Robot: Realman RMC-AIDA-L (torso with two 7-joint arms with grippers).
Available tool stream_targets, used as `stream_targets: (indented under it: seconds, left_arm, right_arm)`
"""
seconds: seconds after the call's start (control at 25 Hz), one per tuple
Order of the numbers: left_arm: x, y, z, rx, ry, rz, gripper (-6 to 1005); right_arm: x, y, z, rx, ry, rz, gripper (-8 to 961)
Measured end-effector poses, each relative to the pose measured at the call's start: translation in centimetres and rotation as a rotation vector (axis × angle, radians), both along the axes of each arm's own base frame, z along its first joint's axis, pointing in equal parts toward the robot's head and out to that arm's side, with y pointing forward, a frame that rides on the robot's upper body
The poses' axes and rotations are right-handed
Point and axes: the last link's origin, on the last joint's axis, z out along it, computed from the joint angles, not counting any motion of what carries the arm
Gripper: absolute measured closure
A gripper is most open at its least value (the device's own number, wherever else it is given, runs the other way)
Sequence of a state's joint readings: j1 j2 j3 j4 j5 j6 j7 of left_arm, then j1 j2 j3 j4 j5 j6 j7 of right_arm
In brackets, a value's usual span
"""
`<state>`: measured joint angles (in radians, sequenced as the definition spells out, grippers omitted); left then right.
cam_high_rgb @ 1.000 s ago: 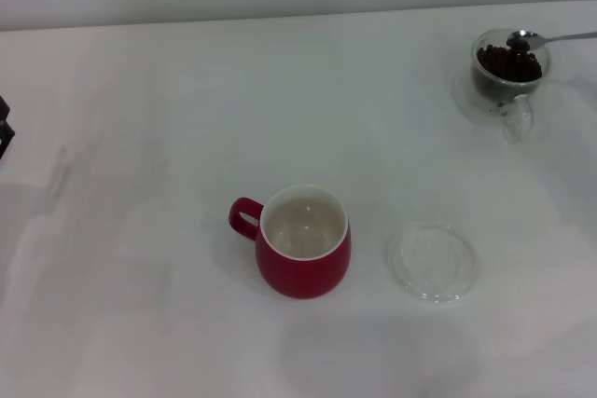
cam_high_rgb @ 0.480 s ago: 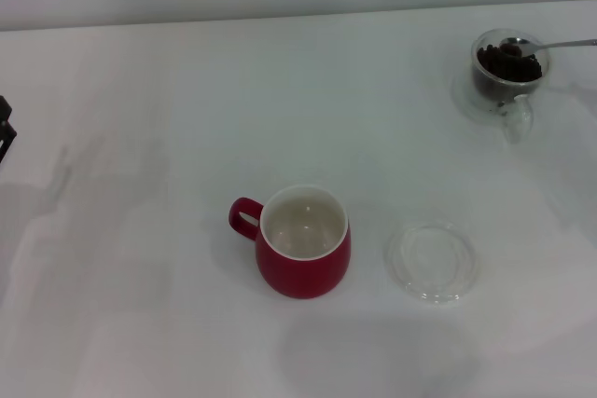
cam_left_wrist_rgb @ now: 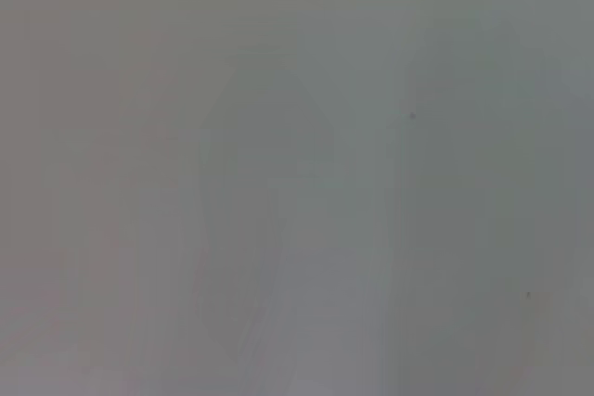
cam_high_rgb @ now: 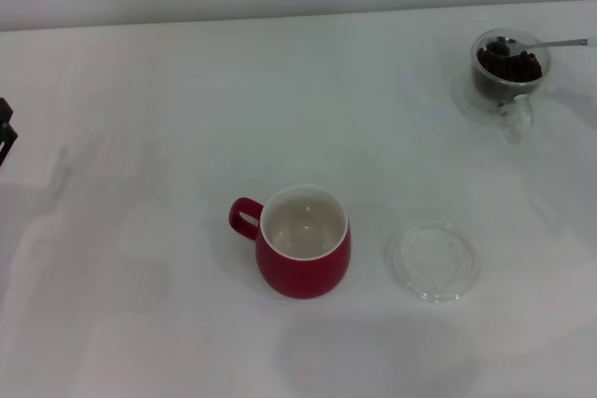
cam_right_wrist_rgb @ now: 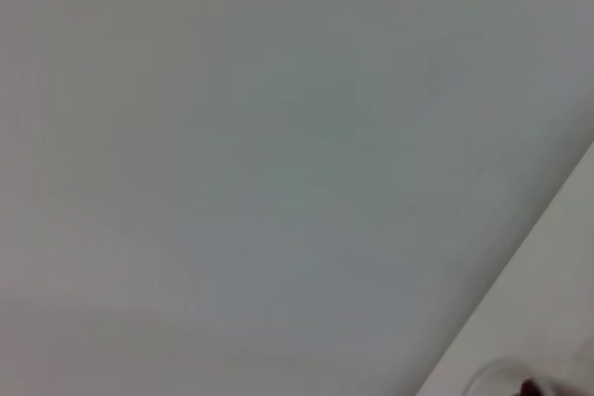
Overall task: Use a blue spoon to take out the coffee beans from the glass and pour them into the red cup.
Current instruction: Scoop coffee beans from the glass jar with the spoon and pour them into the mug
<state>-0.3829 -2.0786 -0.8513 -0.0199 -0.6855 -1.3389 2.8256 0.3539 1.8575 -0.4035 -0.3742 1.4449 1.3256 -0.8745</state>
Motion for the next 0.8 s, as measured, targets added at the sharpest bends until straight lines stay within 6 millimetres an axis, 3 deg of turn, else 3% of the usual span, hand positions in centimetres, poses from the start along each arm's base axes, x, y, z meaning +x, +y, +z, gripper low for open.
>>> stream_targets:
  seconds: [0.8]
  left_arm:
    - [0.1,-0.1,-0.2,-0.001,-0.006,-0.002,224]
  right_arm:
    - [-2.1,-2.5,-2.5,-0.143,0.064,0.154,755]
